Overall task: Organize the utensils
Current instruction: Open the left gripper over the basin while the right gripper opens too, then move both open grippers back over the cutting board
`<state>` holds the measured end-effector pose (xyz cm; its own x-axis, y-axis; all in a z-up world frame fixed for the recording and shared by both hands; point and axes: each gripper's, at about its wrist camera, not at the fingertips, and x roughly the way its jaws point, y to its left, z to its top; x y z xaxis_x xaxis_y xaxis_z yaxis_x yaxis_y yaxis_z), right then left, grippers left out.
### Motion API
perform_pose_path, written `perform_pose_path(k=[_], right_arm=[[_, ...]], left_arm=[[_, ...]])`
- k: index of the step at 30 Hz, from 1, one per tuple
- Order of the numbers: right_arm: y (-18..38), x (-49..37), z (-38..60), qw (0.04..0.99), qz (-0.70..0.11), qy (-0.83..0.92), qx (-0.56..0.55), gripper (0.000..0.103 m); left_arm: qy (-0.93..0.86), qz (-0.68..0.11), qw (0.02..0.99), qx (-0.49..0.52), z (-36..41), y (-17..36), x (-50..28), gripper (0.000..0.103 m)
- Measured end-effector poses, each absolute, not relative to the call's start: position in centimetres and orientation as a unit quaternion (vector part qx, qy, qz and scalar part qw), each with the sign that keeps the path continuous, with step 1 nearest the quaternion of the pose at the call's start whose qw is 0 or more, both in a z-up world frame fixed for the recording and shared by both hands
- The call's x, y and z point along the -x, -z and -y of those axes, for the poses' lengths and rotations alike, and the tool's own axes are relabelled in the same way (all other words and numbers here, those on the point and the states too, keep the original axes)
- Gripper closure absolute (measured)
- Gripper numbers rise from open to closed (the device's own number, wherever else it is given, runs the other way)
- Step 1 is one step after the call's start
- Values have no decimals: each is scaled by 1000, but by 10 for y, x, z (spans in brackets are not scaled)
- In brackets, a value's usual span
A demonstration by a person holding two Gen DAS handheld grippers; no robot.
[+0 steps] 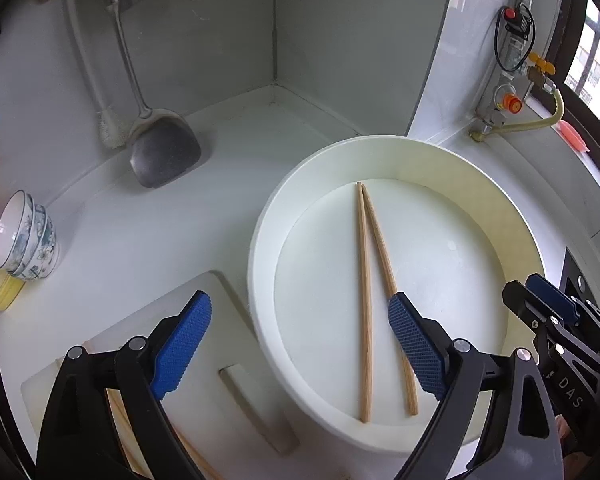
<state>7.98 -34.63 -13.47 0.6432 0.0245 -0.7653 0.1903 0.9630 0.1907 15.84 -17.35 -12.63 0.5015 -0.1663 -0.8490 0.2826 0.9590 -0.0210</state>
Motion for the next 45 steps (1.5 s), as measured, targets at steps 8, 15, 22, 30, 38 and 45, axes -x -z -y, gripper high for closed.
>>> perform_pose_path(k=[8, 15, 22, 30, 38, 45], right_arm=[[117, -53, 300, 902, -419, 16, -106, 50], [107, -36, 242, 899, -429, -20, -87, 45], [97, -22, 189, 902, -424, -51, -62, 43], [98, -4, 146, 905, -418, -69, -40, 43], [113, 6, 124, 894, -438, -95, -19, 43], [132, -3, 123, 893, -428, -141, 6, 43]], left_arm=[[90, -477, 872, -62, 118, 105, -121, 9], [64, -467, 880, -50, 57, 88, -88, 8], [43, -465, 884, -35, 0, 85, -57, 8], [21, -457, 889, -17, -50, 89, -27, 6], [-12, -474, 880, 8, -76, 106, -14, 6], [-55, -463, 883, 50, -84, 123, -2, 6]])
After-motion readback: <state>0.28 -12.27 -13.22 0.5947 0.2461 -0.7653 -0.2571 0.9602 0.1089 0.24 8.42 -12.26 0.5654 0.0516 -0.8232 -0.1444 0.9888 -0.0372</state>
